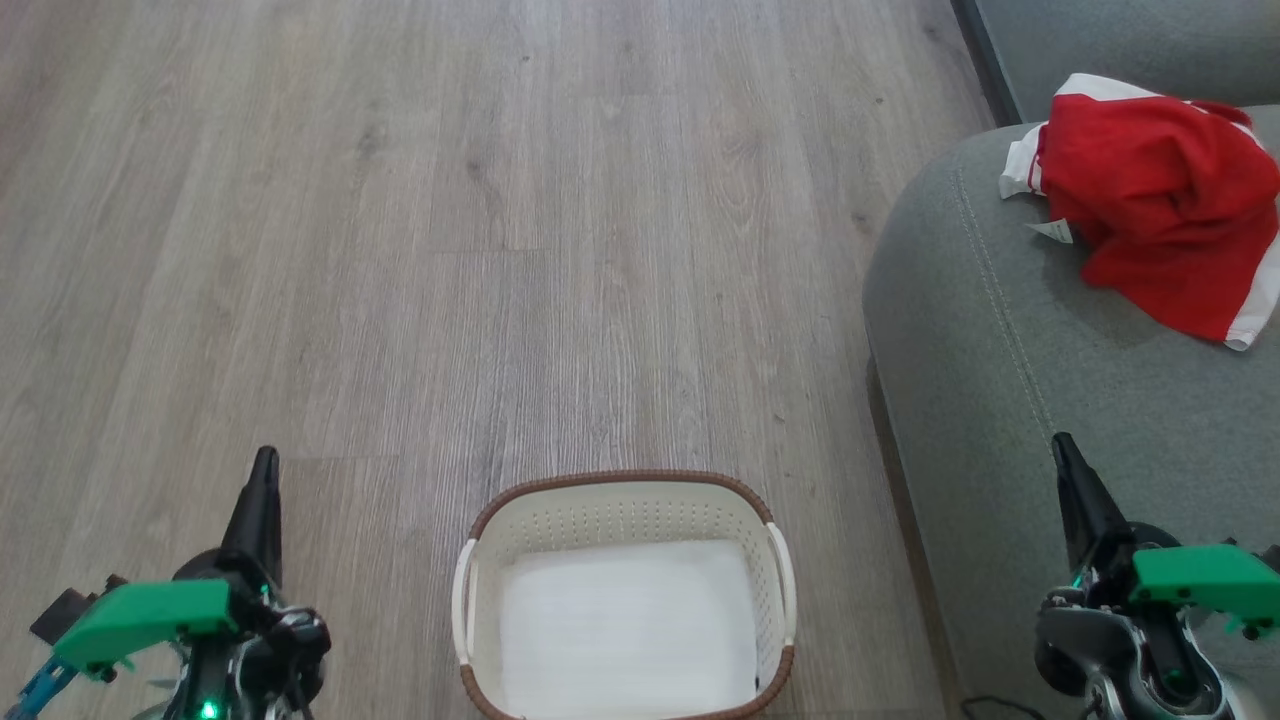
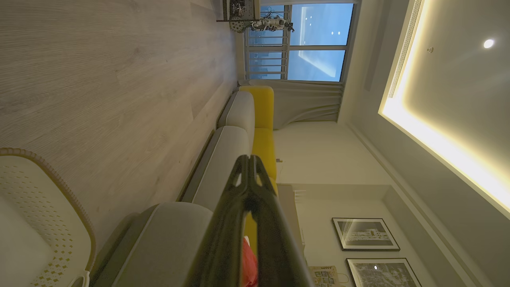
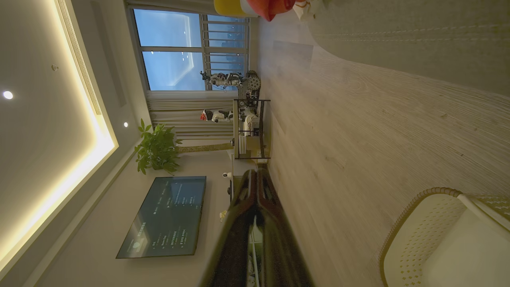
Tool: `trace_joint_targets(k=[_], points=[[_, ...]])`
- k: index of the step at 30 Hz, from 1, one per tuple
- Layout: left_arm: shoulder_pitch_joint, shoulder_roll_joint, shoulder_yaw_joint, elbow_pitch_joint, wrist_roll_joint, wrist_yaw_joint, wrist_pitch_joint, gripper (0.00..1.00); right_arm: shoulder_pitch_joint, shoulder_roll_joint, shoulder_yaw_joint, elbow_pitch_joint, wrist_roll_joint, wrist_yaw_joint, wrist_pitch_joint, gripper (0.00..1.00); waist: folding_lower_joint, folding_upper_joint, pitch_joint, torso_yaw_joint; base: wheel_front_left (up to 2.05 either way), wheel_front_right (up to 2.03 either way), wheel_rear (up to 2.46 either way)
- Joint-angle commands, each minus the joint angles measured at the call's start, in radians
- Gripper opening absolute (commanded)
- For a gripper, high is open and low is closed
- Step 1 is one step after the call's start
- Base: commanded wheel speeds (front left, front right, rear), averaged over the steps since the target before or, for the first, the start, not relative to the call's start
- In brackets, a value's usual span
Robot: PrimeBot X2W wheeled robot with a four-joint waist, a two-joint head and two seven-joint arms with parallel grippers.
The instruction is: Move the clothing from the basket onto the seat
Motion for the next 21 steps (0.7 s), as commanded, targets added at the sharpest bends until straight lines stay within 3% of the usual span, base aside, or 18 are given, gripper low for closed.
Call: trace_joint_targets(k=[1,21], points=[[-0.051,0.006,0.035,-0.027,0.001,-0.007,0.006,0.00,-0.052,-0.004,0.016,-0.038,0.006,0.000,0.006,0.00,0.0000,0.0000,0.000,0.000,0.00,0.00,0.00],[-0.051,0.005,0.036,-0.027,0.002,-0.007,0.007,0.00,-0.052,-0.004,0.017,-0.038,0.006,0.000,0.006,0.00,0.0000,0.0000,0.000,0.000,0.00,0.00,0.00]])
